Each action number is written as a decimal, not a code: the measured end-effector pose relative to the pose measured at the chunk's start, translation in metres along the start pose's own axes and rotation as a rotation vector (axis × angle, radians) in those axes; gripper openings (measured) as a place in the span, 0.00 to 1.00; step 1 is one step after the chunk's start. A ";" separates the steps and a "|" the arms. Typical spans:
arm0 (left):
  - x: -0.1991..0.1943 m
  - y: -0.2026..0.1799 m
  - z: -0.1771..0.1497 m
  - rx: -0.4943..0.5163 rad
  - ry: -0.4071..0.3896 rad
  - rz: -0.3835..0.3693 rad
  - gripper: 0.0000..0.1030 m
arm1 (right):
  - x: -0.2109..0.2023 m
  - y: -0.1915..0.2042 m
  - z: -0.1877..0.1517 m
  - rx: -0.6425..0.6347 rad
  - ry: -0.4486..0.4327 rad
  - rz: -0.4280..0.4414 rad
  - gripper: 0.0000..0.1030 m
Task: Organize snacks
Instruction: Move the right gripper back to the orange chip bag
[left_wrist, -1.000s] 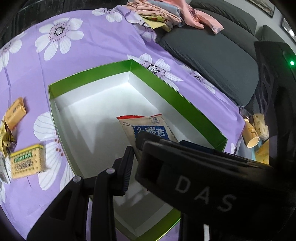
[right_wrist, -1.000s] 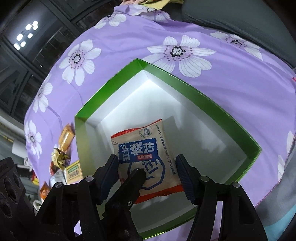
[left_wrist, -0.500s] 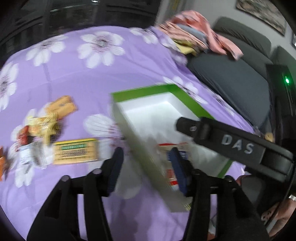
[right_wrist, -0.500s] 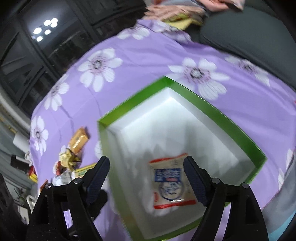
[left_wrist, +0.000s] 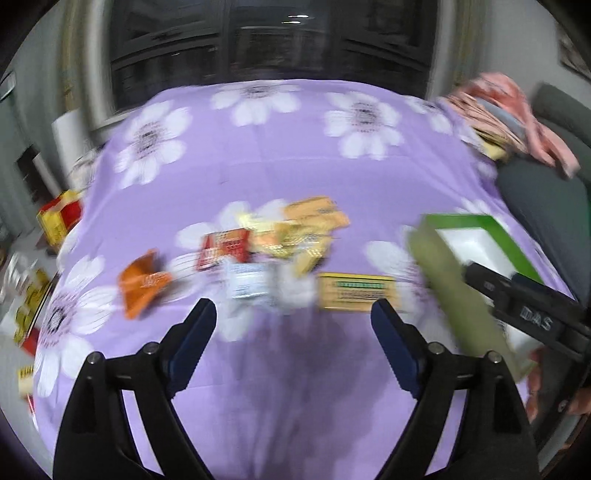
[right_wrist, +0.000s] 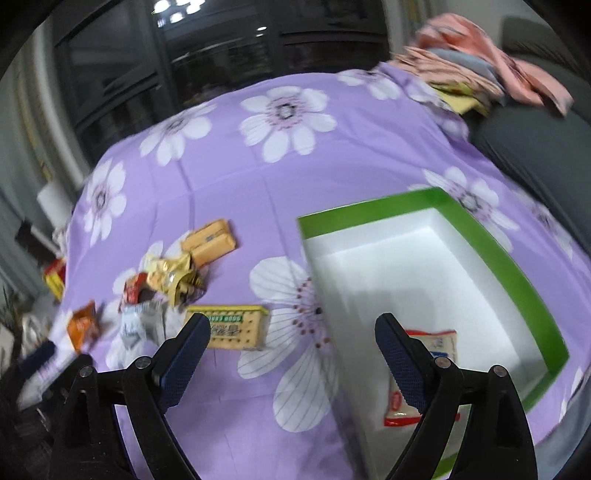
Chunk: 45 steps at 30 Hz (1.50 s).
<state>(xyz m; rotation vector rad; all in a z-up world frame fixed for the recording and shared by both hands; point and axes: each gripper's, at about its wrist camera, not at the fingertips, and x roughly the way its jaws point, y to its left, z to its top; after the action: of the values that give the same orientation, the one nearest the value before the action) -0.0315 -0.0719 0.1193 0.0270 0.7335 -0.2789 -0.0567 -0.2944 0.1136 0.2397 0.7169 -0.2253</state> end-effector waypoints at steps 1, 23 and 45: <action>0.001 0.010 -0.002 -0.014 0.004 0.003 0.84 | 0.002 0.004 -0.002 -0.022 0.000 -0.013 0.88; 0.024 0.164 -0.021 -0.449 0.057 0.171 0.83 | 0.021 0.071 -0.029 -0.153 0.056 0.054 0.88; 0.032 0.241 -0.035 -0.674 0.149 0.171 0.59 | 0.094 0.279 0.012 -0.313 0.345 0.434 0.78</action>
<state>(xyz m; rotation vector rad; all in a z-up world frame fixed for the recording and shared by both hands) 0.0308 0.1565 0.0551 -0.5310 0.9375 0.1446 0.0990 -0.0447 0.0980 0.1296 1.0082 0.3489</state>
